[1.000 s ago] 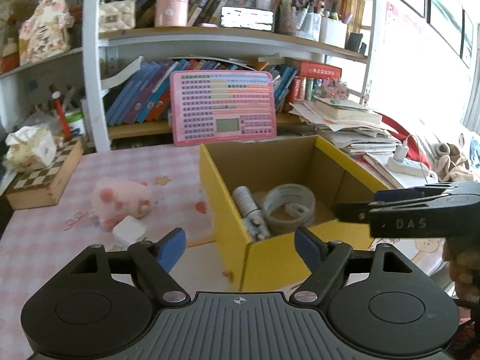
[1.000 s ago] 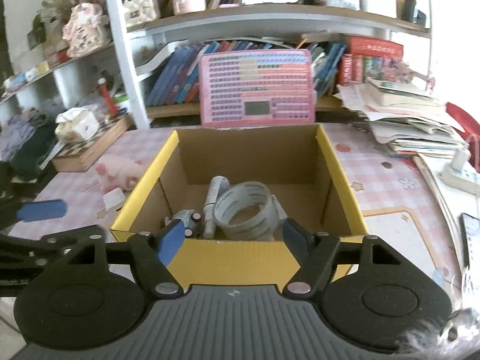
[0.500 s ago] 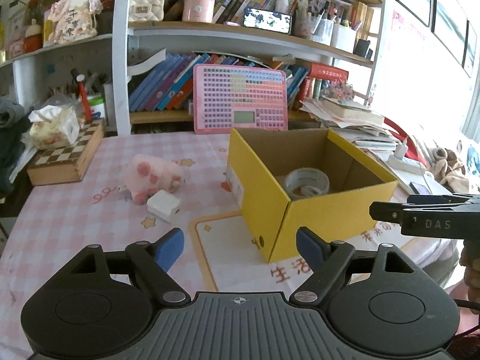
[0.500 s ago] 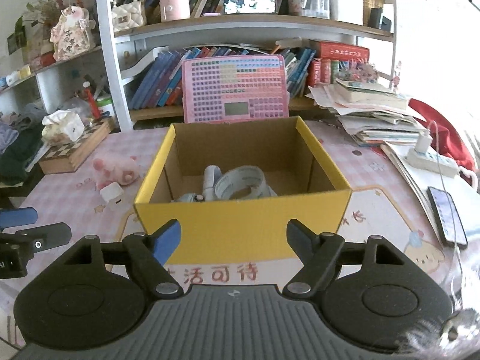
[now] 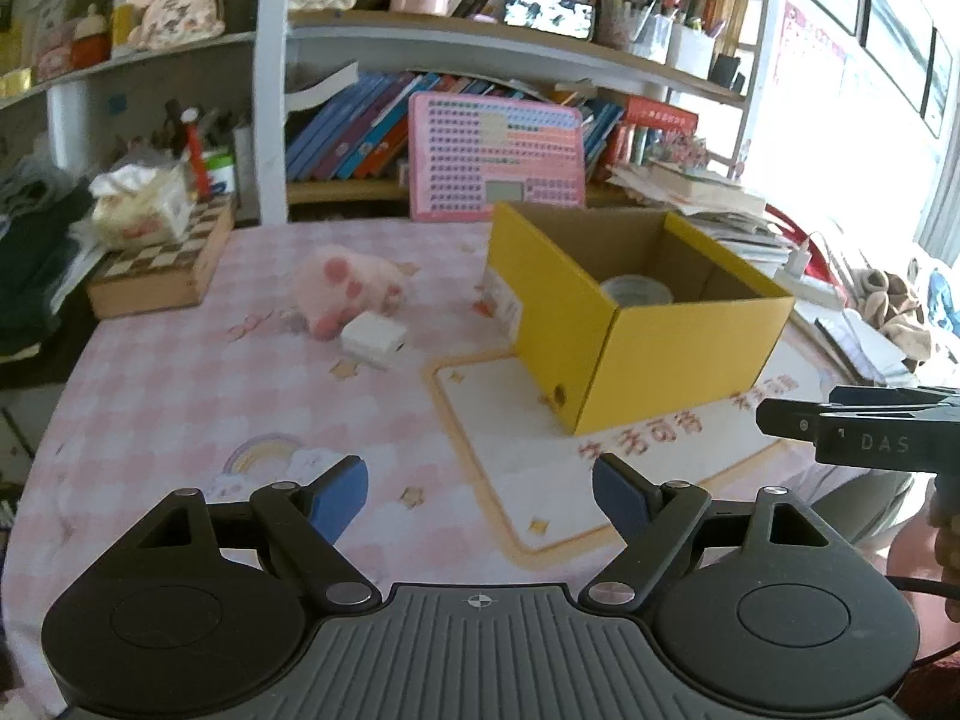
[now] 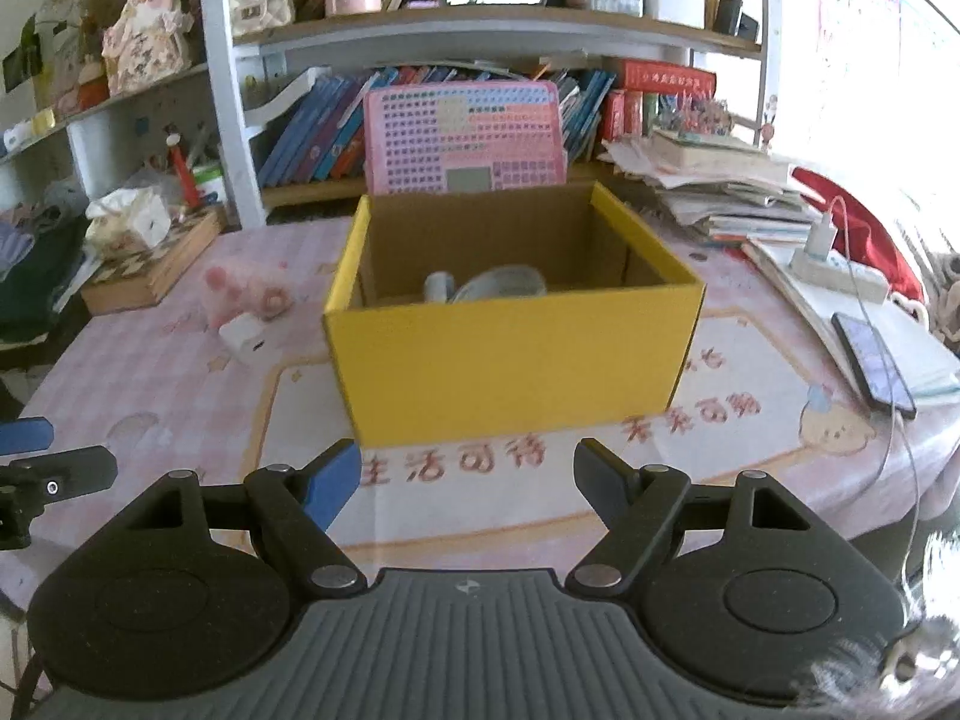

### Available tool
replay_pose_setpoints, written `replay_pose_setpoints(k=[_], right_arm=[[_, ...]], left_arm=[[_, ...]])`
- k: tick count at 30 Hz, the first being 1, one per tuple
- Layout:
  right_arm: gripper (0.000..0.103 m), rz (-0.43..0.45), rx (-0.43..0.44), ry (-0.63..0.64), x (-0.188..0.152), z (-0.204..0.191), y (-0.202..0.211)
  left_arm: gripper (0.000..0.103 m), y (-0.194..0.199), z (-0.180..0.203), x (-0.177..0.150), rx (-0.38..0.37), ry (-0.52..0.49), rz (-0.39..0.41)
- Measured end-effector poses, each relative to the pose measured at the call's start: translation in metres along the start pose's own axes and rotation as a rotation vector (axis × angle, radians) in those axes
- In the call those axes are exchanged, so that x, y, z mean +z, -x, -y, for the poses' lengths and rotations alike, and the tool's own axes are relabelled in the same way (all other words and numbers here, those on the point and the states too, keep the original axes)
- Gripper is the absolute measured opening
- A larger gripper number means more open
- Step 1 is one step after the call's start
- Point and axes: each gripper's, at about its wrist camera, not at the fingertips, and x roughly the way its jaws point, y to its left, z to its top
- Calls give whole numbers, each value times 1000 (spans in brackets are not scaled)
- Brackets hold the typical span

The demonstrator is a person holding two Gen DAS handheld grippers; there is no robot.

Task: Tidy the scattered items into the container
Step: 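Withdraw both tools from the box toward the plush pig and white cube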

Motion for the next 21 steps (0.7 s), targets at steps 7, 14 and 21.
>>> replay_pose_setpoints(k=[7, 14, 21], right_arm=[[77, -57, 38, 16, -15, -27, -2], [77, -92, 90, 59, -22, -58, -8], [78, -104, 159, 146, -21, -92, -13]], left_arm=[[84, 10, -21, -19, 23, 22, -43], [85, 19, -39, -30, 52, 42, -62], [85, 26, -55, -33, 77, 60, -58]])
